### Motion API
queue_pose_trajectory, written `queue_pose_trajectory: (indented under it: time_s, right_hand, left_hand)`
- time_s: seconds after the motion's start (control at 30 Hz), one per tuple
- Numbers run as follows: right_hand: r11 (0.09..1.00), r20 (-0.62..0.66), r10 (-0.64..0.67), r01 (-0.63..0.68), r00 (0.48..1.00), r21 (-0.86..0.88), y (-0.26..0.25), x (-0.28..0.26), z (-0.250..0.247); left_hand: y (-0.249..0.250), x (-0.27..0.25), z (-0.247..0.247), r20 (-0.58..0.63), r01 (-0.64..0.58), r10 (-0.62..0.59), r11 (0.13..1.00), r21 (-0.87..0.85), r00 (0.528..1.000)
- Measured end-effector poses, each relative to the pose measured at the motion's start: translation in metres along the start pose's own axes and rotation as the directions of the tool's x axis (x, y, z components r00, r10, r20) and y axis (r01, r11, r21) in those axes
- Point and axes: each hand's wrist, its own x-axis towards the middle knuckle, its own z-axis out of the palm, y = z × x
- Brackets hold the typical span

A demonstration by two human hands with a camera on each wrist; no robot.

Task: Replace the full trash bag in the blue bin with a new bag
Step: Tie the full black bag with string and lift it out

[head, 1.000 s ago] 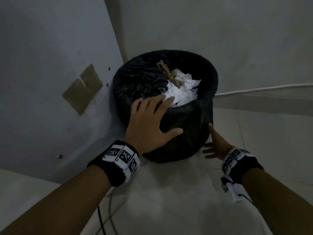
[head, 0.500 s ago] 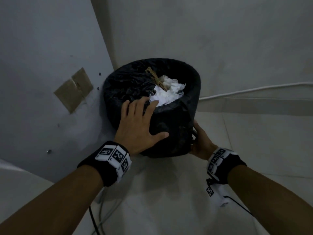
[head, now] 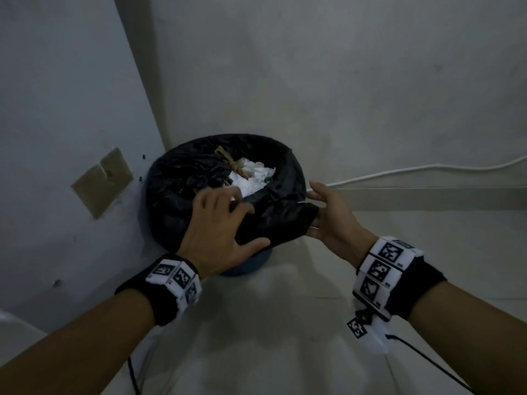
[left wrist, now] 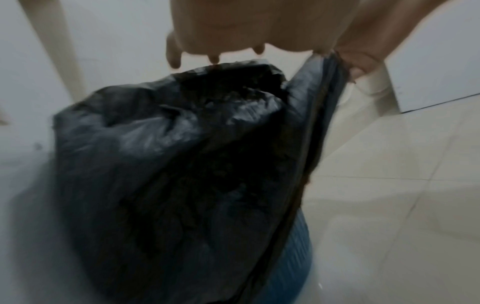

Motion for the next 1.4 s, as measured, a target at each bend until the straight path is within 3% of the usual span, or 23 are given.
queue_pose_trajectory:
  time_s: [0.1, 0.2, 0.27, 0.33, 0.37, 0.43, 0.5, 0.53, 0.6, 0.7, 0.77, 0.87, 1.0, 1.1, 1.23, 1.3, 1.4]
  right_hand:
    - [0.993, 0.021, -0.049, 0.047, 0.999, 0.111, -0.01, -0.001, 0.018]
    - [0.982, 0.035, -0.134, 0.128, 0.99, 0.136, -0.013, -0.002, 0.032]
    - [0.967, 0.012, -0.255, 0.254, 0.967, 0.034, -0.008, 0.001, 0.036]
    - [0.875, 0.06, -0.43, 0.432, 0.901, -0.219, 0.001, 0.003, 0.033]
    - [0.764, 0.143, -0.51, 0.523, 0.848, -0.378, 0.008, 0.004, 0.029]
    - [0.386, 0.346, -0.564, 0.61, 0.75, -0.692, 0.021, 0.01, 0.019]
    - [-0.052, 0.492, -0.526, 0.551, 0.693, -0.833, 0.032, 0.017, 0.009]
    - [-0.2, 0.535, -0.514, 0.514, 0.67, -0.835, 0.035, 0.018, 0.007]
    - [-0.33, 0.58, -0.543, 0.48, 0.608, -0.813, 0.036, 0.018, 0.01]
    - [-0.402, 0.636, -0.595, 0.503, 0.492, -0.765, 0.035, 0.015, 0.021]
    - [-0.443, 0.67, -0.586, 0.512, 0.456, -0.736, 0.036, 0.012, 0.024]
    - [-0.411, 0.678, -0.592, 0.56, 0.435, -0.719, 0.037, 0.011, 0.028]
    - [-0.237, 0.579, -0.658, 0.597, 0.482, -0.767, 0.028, 0.018, 0.036]
    - [-0.11, 0.474, -0.683, 0.564, 0.556, -0.819, 0.023, 0.025, 0.04]
    - [0.134, 0.326, -0.695, 0.562, 0.641, -0.817, 0.014, 0.032, 0.04]
    - [0.24, 0.28, -0.72, 0.607, 0.635, -0.758, 0.006, 0.028, 0.034]
    - [0.356, 0.17, -0.813, 0.707, 0.556, -0.611, 0.007, 0.017, 0.013]
  left_hand:
    - [0.017, 0.004, 0.007, 0.028, -0.038, 0.04, 0.998, -0.046, 0.999]
    - [0.032, 0.005, 0.014, 0.071, 0.15, -0.141, 0.979, -0.135, 0.987]
    - [0.037, 0.005, 0.015, 0.14, 0.276, -0.249, 0.932, -0.236, 0.958]
    - [0.038, 0.003, 0.015, 0.21, 0.362, -0.304, 0.861, -0.357, 0.929]
    - [0.037, 0.0, 0.014, 0.226, 0.389, -0.321, 0.825, -0.411, 0.92]
    - [0.031, -0.007, 0.01, 0.207, 0.386, -0.326, 0.8, -0.46, 0.922]
    - [0.023, -0.013, 0.004, 0.142, 0.321, -0.288, 0.836, -0.445, 0.947]
    - [0.018, -0.014, 0.0, 0.095, 0.274, -0.258, 0.864, -0.422, 0.961]
    - [0.005, -0.012, -0.008, -0.002, 0.186, -0.2, 0.916, -0.355, 0.98]
    - [-0.016, -0.002, -0.021, -0.11, 0.121, -0.154, 0.958, -0.26, 0.982]
    - [-0.03, 0.006, -0.029, -0.168, 0.081, -0.114, 0.978, -0.191, 0.979]
    - [-0.042, 0.013, -0.033, -0.187, 0.043, -0.056, 0.996, -0.072, 0.981]
    - [-0.043, 0.017, -0.028, -0.209, 0.049, -0.055, 0.998, -0.034, 0.976]
    - [-0.033, 0.019, -0.023, -0.212, 0.103, -0.122, 0.99, -0.099, 0.97]
    - [-0.02, 0.023, -0.017, -0.149, 0.027, -0.056, 0.982, -0.187, 0.987]
    - [-0.015, 0.024, -0.017, -0.118, 0.004, -0.03, 0.977, -0.215, 0.993]
    - [-0.003, 0.022, -0.015, -0.021, 0.015, -0.02, 0.969, -0.247, 1.0]
